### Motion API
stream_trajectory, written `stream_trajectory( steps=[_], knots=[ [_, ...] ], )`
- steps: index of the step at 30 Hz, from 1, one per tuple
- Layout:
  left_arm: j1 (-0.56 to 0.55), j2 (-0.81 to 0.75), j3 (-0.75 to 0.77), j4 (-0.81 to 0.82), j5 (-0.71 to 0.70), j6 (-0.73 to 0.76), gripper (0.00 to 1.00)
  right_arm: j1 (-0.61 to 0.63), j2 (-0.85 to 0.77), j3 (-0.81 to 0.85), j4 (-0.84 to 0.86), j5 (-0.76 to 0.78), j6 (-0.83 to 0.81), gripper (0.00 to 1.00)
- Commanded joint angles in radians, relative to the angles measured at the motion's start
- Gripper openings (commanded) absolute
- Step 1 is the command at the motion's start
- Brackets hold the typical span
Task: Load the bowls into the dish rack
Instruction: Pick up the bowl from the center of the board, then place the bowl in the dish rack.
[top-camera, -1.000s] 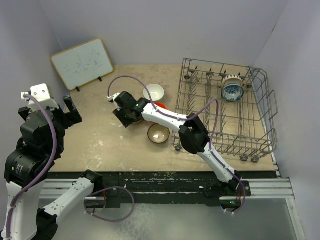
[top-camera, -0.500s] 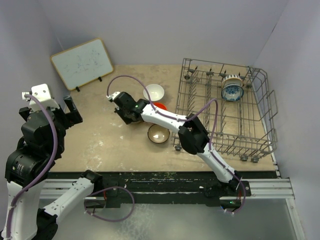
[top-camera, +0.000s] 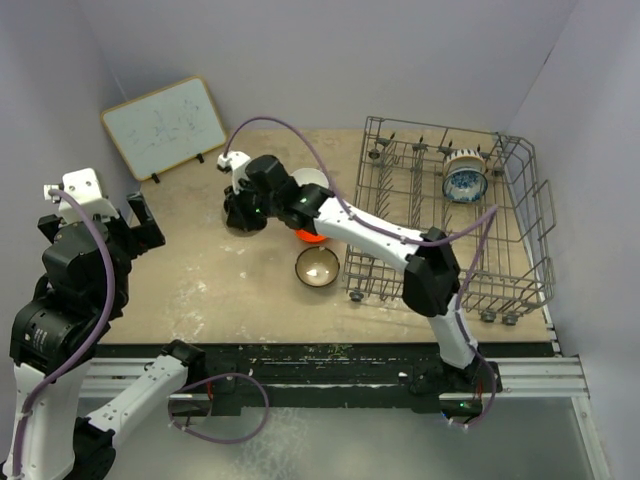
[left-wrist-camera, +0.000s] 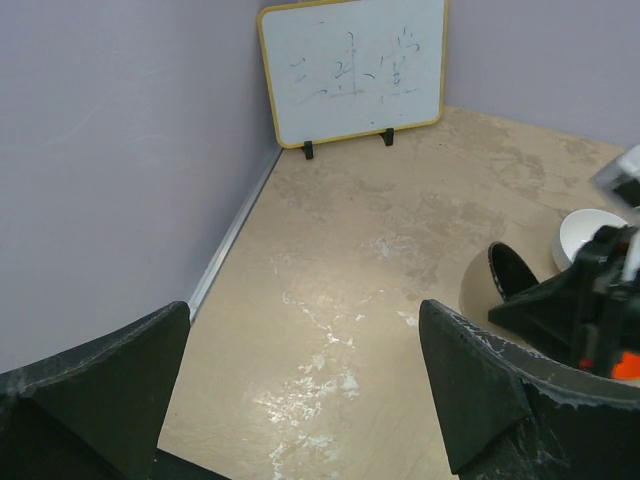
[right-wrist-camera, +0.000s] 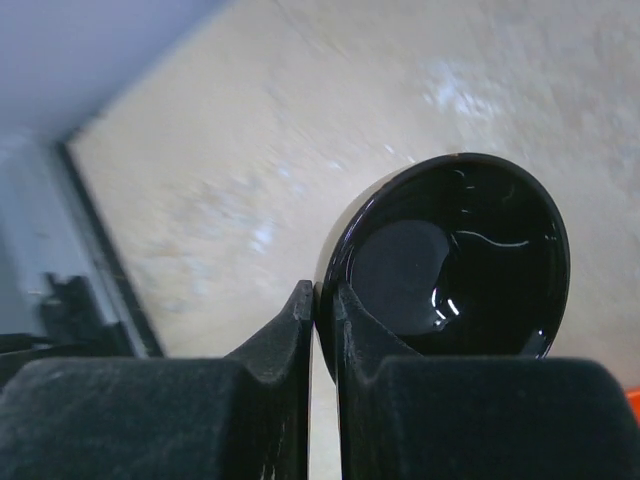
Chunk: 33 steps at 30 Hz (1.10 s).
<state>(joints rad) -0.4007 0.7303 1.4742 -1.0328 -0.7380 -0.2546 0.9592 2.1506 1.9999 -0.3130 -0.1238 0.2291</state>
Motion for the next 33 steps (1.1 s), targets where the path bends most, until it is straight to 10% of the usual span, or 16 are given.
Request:
stream_trajectory(
  steps=[1, 8, 33],
  knots=[
    [-0.001, -0.013, 0.007, 0.020, -0.012, -0.018, 0.99, -0.053, -0.175, -0.061, 0.303, -0.206, 0.120, 0.00],
    [-0.002, -0.013, 0.022, 0.022, -0.007, -0.012, 0.99, -0.148, -0.373, -0.224, 0.599, -0.312, 0.310, 0.00],
    [-0.001, 0.033, -0.007, 0.100, 0.052, 0.036, 0.99, -0.614, -1.230, -1.073, 0.917, 0.658, 0.523, 0.00]
  ],
)
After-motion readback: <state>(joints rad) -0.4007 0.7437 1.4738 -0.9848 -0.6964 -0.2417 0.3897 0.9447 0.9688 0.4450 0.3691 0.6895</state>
